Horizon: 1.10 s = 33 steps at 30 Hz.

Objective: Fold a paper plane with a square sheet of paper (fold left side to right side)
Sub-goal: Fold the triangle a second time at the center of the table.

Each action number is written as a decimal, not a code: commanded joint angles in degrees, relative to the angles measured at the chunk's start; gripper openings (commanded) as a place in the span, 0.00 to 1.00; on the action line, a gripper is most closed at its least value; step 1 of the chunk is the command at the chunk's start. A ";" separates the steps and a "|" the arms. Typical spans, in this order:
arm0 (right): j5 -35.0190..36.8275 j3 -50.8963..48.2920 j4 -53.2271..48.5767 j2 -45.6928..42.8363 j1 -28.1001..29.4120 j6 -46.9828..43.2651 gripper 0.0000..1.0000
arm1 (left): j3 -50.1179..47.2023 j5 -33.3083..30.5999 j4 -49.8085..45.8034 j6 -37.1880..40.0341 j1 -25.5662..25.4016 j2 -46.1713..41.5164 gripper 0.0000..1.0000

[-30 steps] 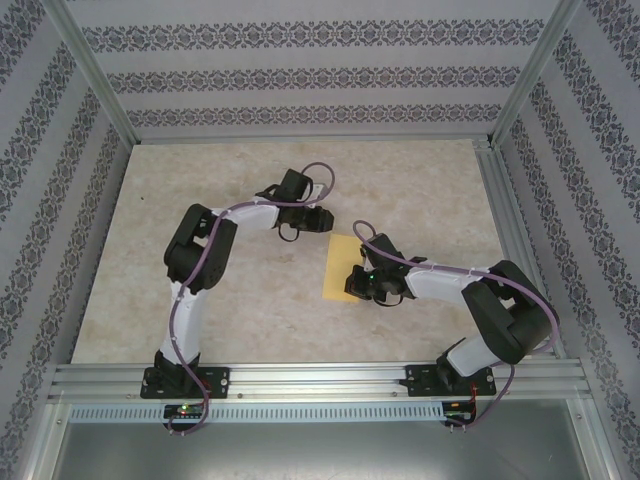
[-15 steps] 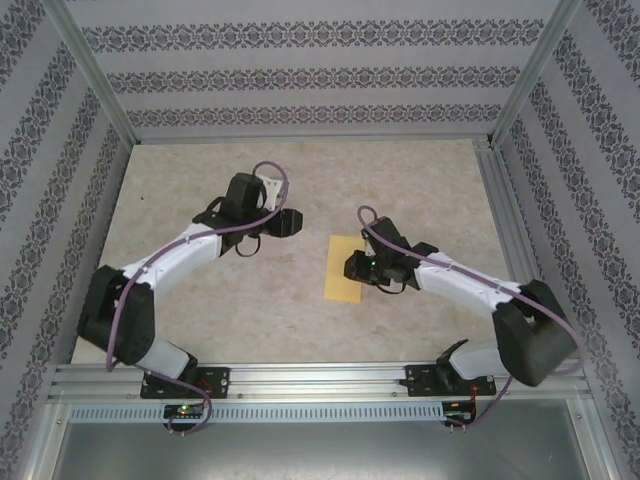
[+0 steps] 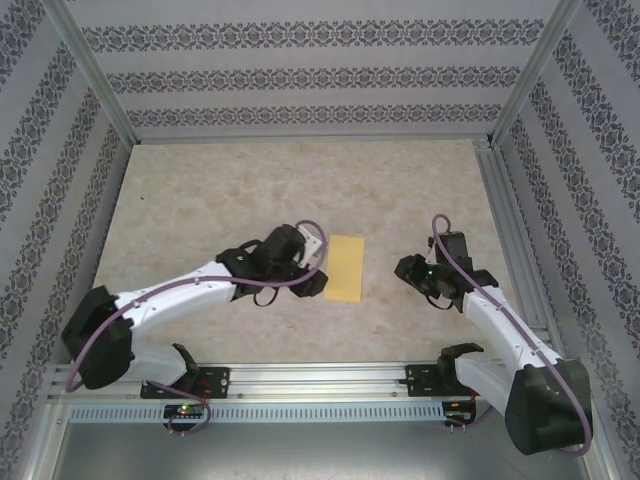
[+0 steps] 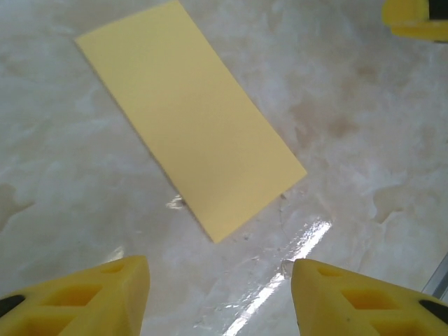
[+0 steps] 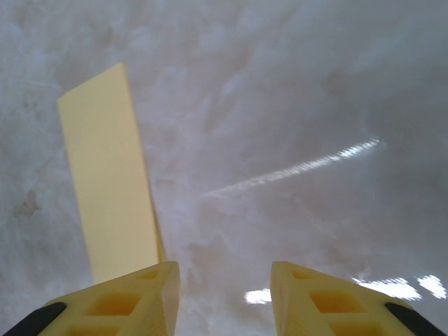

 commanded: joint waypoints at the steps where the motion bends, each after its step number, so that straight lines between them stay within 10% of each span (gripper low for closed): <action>1: -7.19 -2.40 3.38 -0.58 -3.69 0.04 0.39 | 7.11 -7.25 -5.32 4.39 -5.63 8.38 0.58; 12: -8.76 -4.85 2.57 -1.70 -7.25 -2.16 0.40 | 27.18 -15.52 -17.24 9.46 -14.02 30.28 0.58; 33: -9.25 -4.91 1.47 -0.94 -8.95 -3.18 0.40 | 39.44 -16.31 -25.26 7.17 -14.33 42.45 0.59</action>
